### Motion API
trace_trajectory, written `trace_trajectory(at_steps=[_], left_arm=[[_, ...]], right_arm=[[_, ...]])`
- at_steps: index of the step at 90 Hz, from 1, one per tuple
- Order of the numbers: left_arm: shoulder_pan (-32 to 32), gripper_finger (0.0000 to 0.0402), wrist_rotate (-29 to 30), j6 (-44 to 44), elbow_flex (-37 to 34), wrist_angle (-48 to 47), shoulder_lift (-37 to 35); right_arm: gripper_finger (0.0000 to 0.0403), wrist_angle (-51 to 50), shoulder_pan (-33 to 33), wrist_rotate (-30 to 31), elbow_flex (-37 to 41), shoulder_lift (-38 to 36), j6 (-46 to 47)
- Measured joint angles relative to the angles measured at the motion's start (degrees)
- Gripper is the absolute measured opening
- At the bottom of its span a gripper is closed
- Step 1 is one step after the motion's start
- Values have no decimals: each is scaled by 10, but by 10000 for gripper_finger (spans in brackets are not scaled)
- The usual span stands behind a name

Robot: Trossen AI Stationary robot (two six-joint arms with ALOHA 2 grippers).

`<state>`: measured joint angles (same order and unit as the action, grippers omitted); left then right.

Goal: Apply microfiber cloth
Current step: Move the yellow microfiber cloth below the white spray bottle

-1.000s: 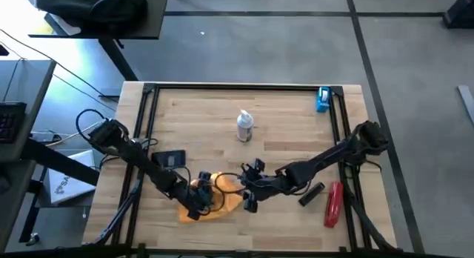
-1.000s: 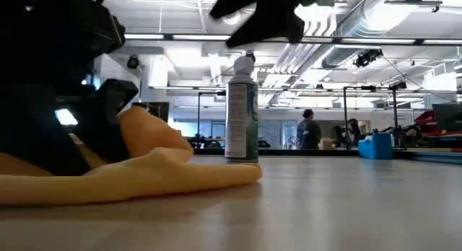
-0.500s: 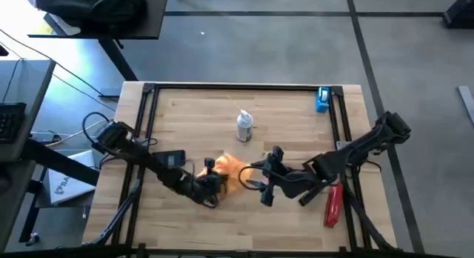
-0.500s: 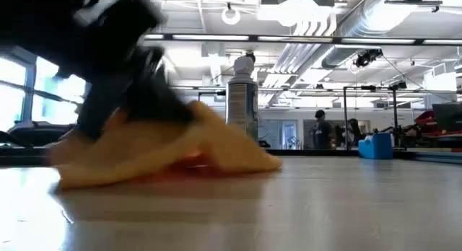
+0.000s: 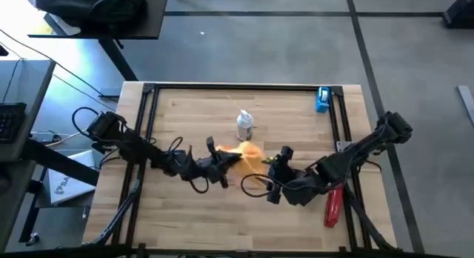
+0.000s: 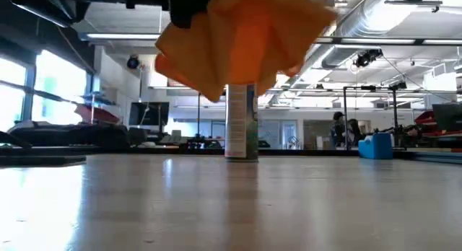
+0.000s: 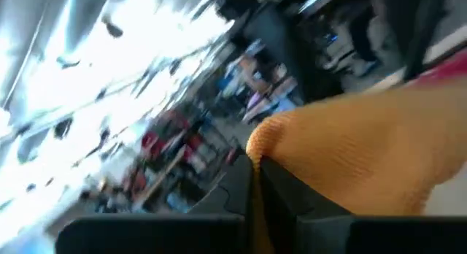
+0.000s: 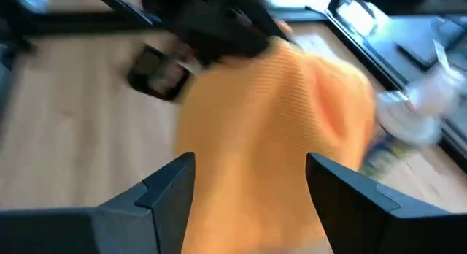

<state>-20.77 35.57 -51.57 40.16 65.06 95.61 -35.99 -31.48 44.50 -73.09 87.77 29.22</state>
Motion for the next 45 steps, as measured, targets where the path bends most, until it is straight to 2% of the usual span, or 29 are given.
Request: trace_trajectory(at_steps=[12, 23, 33, 45], left_arm=[[24, 0, -67, 35, 0, -3, 10], [65, 0, -144, 115, 0, -27, 27], [105, 0, -215, 183, 0, -24, 48], [146, 0, -268, 224, 2, -14, 73]], right_arm=[[228, -63, 1, 53, 28, 0, 60], [228, -40, 13, 76, 91, 0, 110], [228, 69, 31, 76, 176, 0, 130], [228, 315, 65, 43, 284, 0, 94]])
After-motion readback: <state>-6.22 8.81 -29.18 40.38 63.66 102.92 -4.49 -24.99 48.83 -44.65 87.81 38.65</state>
